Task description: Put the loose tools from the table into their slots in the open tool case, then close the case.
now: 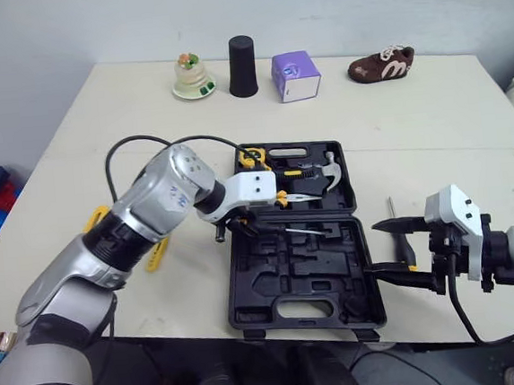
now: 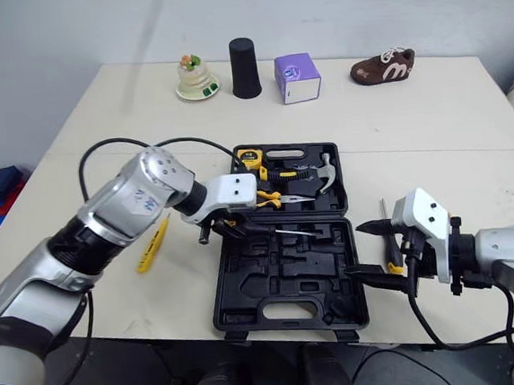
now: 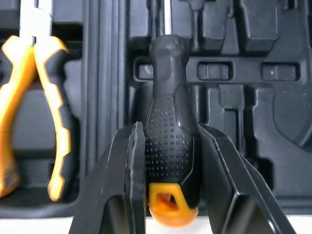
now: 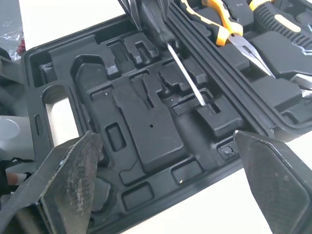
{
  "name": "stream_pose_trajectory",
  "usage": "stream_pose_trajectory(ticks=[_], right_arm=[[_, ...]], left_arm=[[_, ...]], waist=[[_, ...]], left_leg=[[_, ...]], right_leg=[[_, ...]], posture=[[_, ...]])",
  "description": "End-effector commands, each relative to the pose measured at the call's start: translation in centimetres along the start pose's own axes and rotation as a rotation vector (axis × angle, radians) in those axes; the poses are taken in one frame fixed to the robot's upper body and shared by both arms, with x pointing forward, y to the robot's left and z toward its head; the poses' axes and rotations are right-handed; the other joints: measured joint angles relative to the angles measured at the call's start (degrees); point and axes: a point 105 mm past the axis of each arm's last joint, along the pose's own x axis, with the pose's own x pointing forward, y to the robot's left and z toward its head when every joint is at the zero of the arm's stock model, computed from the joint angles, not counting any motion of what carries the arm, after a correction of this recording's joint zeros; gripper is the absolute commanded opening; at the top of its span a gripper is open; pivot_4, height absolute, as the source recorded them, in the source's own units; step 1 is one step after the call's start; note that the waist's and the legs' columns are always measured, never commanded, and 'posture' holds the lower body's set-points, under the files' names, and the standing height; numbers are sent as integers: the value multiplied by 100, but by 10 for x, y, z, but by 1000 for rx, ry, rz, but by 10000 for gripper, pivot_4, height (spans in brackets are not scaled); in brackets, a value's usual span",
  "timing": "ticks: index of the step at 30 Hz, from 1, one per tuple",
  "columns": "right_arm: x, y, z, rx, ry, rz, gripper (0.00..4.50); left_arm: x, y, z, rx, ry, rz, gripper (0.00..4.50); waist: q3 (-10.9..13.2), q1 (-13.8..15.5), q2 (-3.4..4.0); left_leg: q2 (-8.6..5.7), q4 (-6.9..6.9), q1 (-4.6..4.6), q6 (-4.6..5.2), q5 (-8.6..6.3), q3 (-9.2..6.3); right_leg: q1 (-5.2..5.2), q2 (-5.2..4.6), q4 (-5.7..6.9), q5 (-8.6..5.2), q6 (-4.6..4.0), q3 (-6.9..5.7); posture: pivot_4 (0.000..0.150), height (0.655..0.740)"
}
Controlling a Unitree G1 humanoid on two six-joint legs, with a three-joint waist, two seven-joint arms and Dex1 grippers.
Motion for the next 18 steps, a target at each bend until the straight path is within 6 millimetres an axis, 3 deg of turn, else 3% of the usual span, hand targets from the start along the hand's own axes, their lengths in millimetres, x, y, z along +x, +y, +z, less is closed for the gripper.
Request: stream_pose_trajectory(ticks=[1,12,18], right_arm=[[-3,5,8,-21,-26,-9,45000],[-3,5,4,-11,-17,-33,45000],[-2,4,6,-13,-21,-28,45000]], left_arm=[[-3,8,11,38,3,37,10437],[4,5,16,94,3,27,10437],[-19,3,13,60,-106,40,39366]], waist=[[0,1,0],[0,4,0],[0,-28,0]], left_leg=[[-3,0,0,3,1,0],[-4,-1,-1,6,-1,-1],[-2,-3,0,5,0,0]], right_leg=[[0,-2,1,1,1,0],[1,-5,1,3,5,1],[0,-3,4,3,5,3]], posture=[[1500,7383],[1500,7383],[1500,7383]])
